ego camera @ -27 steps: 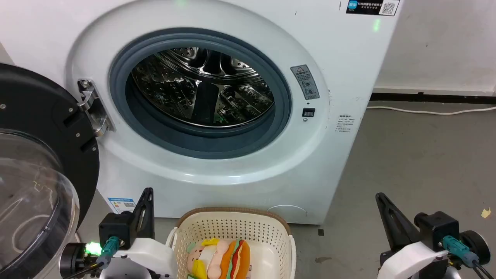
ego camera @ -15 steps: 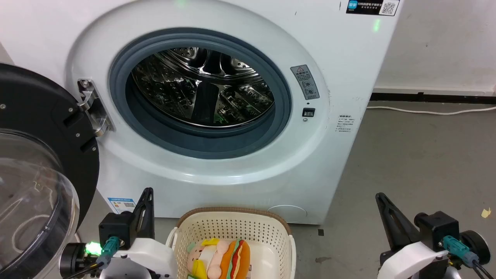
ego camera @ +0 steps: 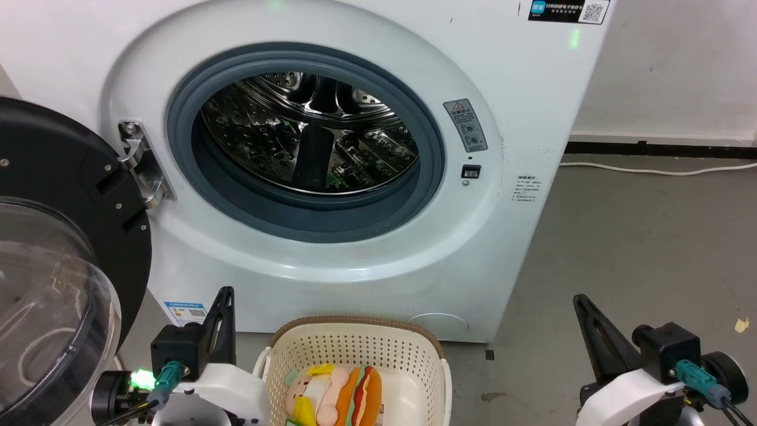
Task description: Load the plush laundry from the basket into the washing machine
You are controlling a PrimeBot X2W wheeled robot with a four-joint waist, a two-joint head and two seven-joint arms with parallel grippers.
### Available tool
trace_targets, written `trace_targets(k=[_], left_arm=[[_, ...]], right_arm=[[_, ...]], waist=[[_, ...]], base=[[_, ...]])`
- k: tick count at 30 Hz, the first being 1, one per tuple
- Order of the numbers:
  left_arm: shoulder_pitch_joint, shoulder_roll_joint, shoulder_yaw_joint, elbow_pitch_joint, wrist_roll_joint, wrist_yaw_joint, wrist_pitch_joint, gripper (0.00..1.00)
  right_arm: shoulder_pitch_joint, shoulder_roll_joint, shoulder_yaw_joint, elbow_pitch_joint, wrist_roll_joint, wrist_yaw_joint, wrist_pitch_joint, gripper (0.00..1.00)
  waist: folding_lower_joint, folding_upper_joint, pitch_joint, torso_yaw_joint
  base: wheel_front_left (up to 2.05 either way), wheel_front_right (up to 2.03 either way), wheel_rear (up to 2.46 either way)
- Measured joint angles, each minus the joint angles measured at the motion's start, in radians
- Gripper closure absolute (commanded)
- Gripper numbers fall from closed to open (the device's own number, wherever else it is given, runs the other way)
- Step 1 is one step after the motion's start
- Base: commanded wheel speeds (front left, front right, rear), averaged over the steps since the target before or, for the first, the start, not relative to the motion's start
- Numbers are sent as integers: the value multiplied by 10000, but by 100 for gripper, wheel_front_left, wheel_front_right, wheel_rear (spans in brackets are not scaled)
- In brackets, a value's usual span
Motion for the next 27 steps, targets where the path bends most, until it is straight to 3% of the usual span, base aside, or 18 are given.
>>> trace_targets(k=[9,10,27], left_arm=[[0,0,-2,0,0,0,0,100],[-1,-2,-4,0,-2,0,0,0],[-25,0,-198,-13,-6,4,-196,0]], right_arm=[[0,0,0,0,-2,0,0,100],[3,0,0,-2,6,0,-2,0],[1,0,-92,-81,291,0,-207,0]], waist=[[0,0,0,0],[0,0,0,0],[2,0,319,-149]], base=[[0,0,0],[0,0,0],[0,0,0]])
